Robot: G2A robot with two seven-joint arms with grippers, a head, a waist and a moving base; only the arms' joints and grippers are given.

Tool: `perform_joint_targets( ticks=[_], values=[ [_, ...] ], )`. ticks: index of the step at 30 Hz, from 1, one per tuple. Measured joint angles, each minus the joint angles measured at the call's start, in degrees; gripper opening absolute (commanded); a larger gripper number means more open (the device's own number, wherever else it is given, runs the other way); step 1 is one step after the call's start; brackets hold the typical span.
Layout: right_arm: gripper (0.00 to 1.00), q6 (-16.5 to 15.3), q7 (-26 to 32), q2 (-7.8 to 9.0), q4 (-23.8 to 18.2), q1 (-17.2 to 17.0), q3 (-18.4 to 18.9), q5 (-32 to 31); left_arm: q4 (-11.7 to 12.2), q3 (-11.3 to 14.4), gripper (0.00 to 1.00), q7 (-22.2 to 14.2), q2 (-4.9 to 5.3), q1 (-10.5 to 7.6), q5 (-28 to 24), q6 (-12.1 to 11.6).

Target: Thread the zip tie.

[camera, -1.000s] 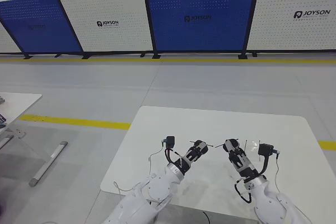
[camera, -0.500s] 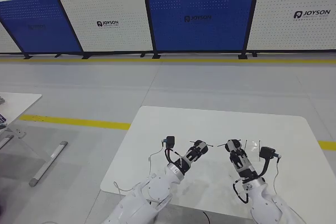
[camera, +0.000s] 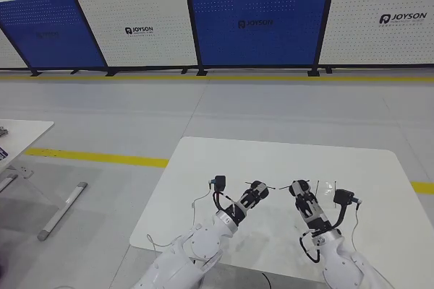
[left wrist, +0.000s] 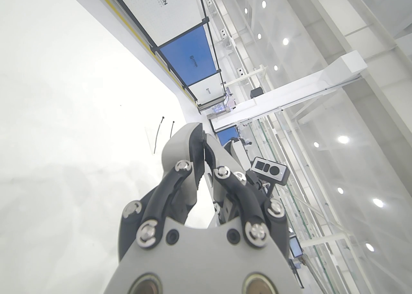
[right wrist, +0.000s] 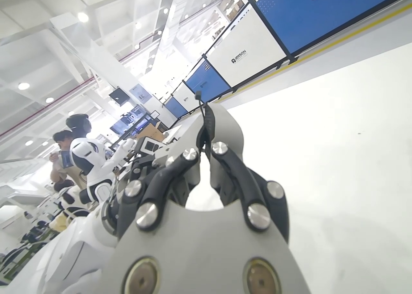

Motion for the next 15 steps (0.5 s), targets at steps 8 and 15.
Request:
perform_joint_targets(
  ticks=[8, 15],
  values=[
    [0.0, 0.29, 0.83, -0.75, 1.27, 1.12, -0.53, -0.58, 0.0, 0.0, 0.0, 0.0, 0.0, 0.0, 0.0, 0.0],
    [0.0, -0.61, 1.68, -1.23, 1.61, 1.43, -0.45, -0.47, 0.0, 0.0, 0.0, 0.0, 0.0, 0.0, 0.0, 0.0]
  ],
)
